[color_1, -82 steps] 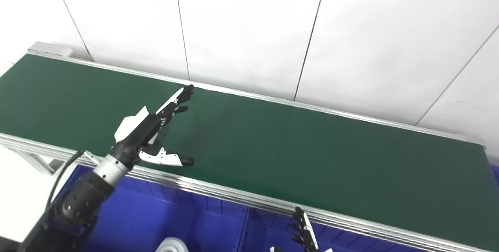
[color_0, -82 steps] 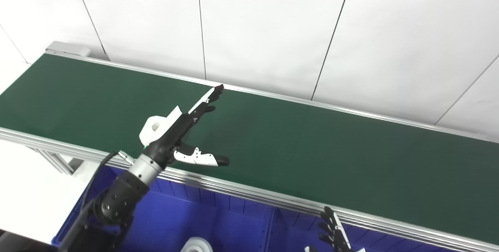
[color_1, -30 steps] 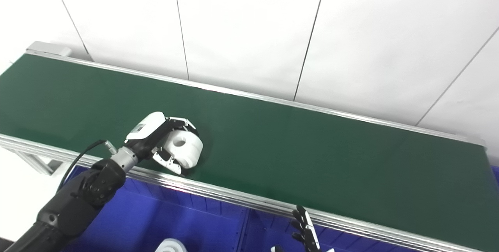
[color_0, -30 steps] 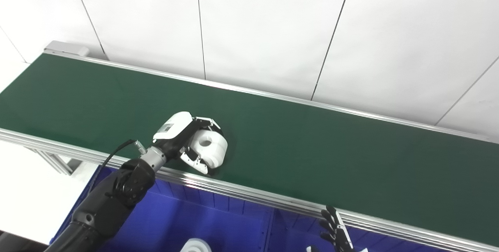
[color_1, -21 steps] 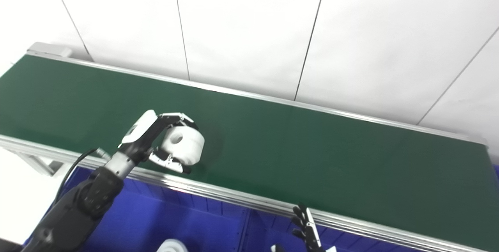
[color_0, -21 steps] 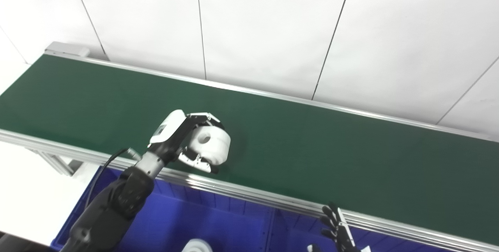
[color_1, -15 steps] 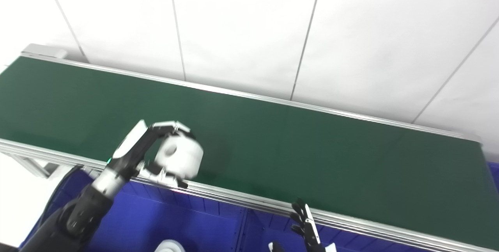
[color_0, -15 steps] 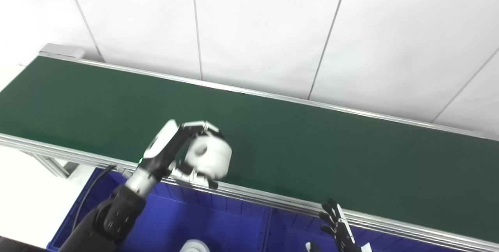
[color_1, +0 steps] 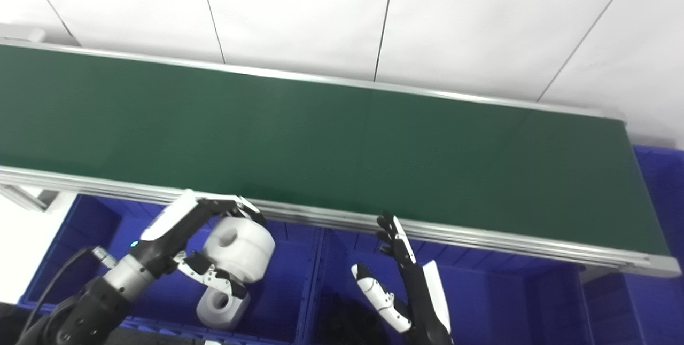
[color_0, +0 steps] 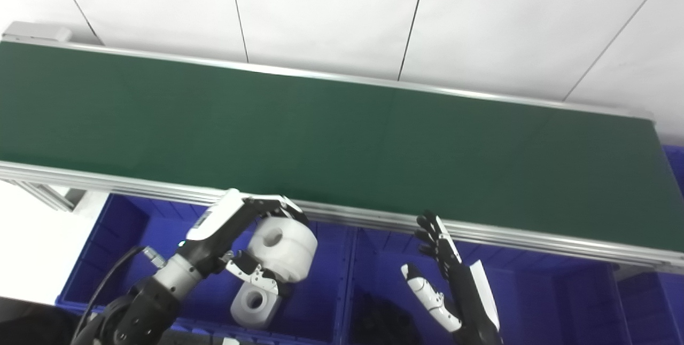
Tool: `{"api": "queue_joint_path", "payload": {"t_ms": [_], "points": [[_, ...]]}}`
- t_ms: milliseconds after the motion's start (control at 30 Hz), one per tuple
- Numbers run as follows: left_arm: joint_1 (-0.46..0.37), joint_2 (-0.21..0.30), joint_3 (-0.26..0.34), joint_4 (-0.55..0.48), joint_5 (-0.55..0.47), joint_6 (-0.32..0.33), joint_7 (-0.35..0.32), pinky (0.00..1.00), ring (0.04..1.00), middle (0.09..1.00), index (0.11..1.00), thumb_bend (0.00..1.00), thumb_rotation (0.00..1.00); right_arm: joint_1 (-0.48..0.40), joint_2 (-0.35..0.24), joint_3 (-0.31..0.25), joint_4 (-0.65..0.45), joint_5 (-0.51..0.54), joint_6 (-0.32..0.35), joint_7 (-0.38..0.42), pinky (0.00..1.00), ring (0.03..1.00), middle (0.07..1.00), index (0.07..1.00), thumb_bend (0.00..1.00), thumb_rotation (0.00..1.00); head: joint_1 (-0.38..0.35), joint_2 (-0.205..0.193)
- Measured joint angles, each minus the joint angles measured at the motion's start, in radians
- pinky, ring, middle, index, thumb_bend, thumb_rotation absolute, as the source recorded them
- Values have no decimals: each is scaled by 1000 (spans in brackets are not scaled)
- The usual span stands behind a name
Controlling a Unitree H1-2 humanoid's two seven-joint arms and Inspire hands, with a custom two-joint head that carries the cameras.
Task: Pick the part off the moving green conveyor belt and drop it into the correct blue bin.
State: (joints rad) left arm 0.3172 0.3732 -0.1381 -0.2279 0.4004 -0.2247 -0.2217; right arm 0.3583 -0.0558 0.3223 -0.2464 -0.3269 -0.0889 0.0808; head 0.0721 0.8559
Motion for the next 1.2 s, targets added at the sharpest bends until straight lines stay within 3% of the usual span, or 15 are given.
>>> {"api": "queue_joint_path", "payload": {"t_ms": [133,233,267,300,400,500,567,700,833,900,1033,1100,1200], "points": [[-12,10,-12,-17,47,100,-57,404,403,501,521,494,0,1,0,1,-6,0,13,3,850,893,933,975,643,774,2,3],[-21,15,-39,-51,110,211,-118,434,403,507,535,493,0,1,0,2,-15,0,19,6,849,892,935,976,639,776,3,5],[-25,19,-51,-62,139,257,-147,513,567,651,514,496,23,1,0,3,-19,-1,20,7,846,890,932,974,642,776,3,5],[-28,23,-62,-72,173,298,-175,624,719,778,677,510,14,1,0,4,-21,-1,20,7,844,889,932,974,642,777,3,5],[-48,46,-109,-88,274,400,-262,753,852,888,852,541,45,2,1,4,-22,-4,20,7,842,888,931,973,639,774,3,5],[-64,65,-138,-95,354,453,-315,803,902,964,919,616,110,2,1,4,-23,-6,21,7,840,886,929,971,633,769,2,2],[-67,65,-138,-98,367,453,-306,773,901,991,940,704,163,2,1,4,-23,-6,21,7,844,887,929,971,632,766,-3,0],[-50,58,-103,-101,316,381,-203,783,925,1000,953,730,204,4,4,5,-24,-6,21,7,843,886,928,971,632,765,-17,-5],[-13,24,-37,-103,113,303,-152,903,990,1000,978,738,273,13,4,6,-26,-10,21,6,843,887,925,964,643,760,-55,-18],[9,-9,-10,-103,-26,262,-142,969,999,1000,996,756,451,16,3,6,-26,-9,21,7,848,893,929,969,640,754,-67,-23],[63,-106,10,-141,-271,227,-123,949,1000,1000,1000,767,574,29,2,5,-32,-5,21,7,842,895,930,970,639,755,-86,-31],[80,-155,-5,-160,-333,201,-120,932,1000,1000,1000,752,597,41,0,6,-36,-5,21,7,839,896,929,970,644,761,-97,-35],[87,-183,-18,-135,-370,128,-119,952,1000,1000,1000,698,588,47,-5,6,-36,-6,21,7,837,902,934,972,640,765,-104,-41]]}}
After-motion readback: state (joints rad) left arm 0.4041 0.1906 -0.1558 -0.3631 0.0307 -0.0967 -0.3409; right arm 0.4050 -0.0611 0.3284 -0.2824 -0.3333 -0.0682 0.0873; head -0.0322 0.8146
